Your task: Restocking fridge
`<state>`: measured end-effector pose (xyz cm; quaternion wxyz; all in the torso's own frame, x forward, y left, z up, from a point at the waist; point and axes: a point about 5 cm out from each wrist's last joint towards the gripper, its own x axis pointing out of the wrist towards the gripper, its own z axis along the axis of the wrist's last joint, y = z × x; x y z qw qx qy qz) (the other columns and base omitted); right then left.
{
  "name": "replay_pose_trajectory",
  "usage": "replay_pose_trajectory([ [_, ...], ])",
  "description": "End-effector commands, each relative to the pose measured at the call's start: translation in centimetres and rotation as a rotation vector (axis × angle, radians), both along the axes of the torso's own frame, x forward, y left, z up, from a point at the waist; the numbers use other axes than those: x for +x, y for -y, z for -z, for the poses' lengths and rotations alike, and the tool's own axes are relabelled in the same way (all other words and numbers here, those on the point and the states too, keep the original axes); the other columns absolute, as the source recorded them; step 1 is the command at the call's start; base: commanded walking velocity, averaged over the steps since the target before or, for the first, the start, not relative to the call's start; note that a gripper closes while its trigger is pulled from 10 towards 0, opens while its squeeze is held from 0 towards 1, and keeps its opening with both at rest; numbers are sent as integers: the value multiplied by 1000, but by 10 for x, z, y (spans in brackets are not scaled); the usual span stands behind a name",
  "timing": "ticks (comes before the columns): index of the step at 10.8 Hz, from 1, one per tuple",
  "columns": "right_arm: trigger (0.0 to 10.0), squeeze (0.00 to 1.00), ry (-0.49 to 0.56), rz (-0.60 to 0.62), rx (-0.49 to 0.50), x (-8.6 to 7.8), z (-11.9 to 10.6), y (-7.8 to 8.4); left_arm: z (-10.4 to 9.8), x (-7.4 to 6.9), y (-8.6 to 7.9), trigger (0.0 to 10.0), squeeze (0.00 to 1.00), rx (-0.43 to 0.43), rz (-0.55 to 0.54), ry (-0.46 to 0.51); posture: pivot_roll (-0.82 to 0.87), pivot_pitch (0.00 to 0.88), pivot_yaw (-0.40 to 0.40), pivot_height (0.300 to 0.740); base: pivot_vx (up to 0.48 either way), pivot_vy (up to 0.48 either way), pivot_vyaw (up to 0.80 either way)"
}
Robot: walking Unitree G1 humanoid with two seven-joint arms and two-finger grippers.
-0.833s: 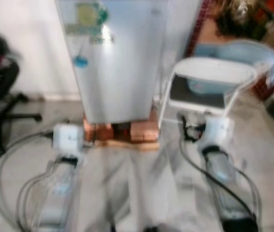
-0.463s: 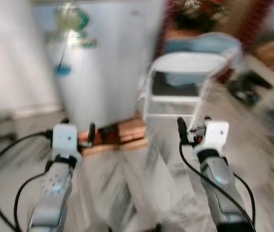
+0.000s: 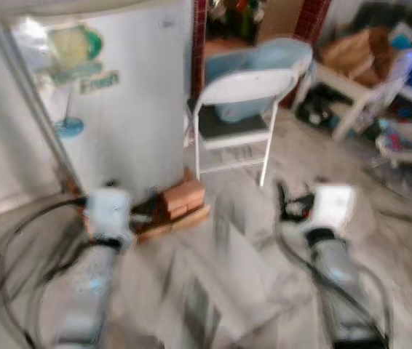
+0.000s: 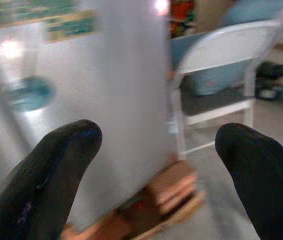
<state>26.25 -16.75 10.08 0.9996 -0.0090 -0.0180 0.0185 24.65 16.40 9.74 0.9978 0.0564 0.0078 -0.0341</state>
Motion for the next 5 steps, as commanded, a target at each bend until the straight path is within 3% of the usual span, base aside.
replay_pose_trajectory([
  [1,10000,0,-11,32,-26,-6,1,13,-2,-4,6,10000,0,-15,24,-1,143,34,-36,740,0,480,0],
  [2,10000,0,-31,45,-32,-13,5,17,0,-10,4,10000,0,-14,22,-14,142,36,-37,740,0,480,0],
  [5,10000,0,-11,60,-34,-4,-1,19,2,-10,10,10000,0,-26,60,-28,137,34,-31,740,0,480,0],
])
